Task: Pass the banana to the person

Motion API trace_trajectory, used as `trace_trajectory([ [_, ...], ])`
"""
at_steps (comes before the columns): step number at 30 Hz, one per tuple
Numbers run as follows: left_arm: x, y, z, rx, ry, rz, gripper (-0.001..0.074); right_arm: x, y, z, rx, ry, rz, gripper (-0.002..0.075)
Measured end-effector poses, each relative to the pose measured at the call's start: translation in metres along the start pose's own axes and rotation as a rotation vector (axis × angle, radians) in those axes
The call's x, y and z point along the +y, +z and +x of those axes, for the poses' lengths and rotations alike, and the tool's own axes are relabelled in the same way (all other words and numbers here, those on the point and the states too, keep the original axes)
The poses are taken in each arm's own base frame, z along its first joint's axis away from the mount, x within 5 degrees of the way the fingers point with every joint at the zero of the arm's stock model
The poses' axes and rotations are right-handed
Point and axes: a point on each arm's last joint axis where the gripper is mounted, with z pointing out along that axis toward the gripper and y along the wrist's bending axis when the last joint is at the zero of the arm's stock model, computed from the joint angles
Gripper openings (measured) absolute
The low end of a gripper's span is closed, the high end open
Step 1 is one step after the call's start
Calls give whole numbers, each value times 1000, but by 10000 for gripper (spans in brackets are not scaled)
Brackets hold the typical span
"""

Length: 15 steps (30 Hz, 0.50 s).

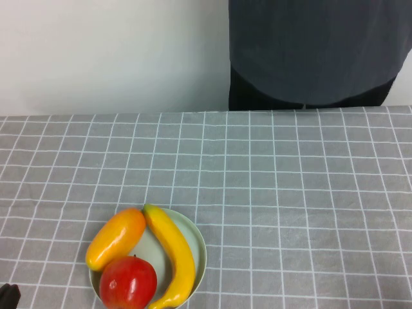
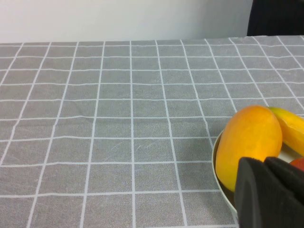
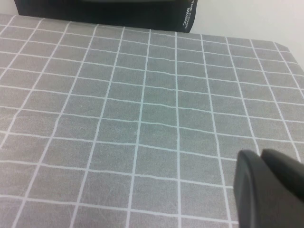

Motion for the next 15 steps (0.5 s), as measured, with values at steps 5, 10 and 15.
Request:
trace_trajectory([
  [5, 0, 0, 0, 0, 0, 0, -4, 0, 0, 0, 0, 0, 0, -11],
  [10, 0, 0, 0, 0, 0, 0, -4, 0, 0, 0, 0, 0, 0, -11],
  [15, 3, 0, 0, 0, 74, -29, -4, 0, 0, 0, 0, 0, 0, -11],
])
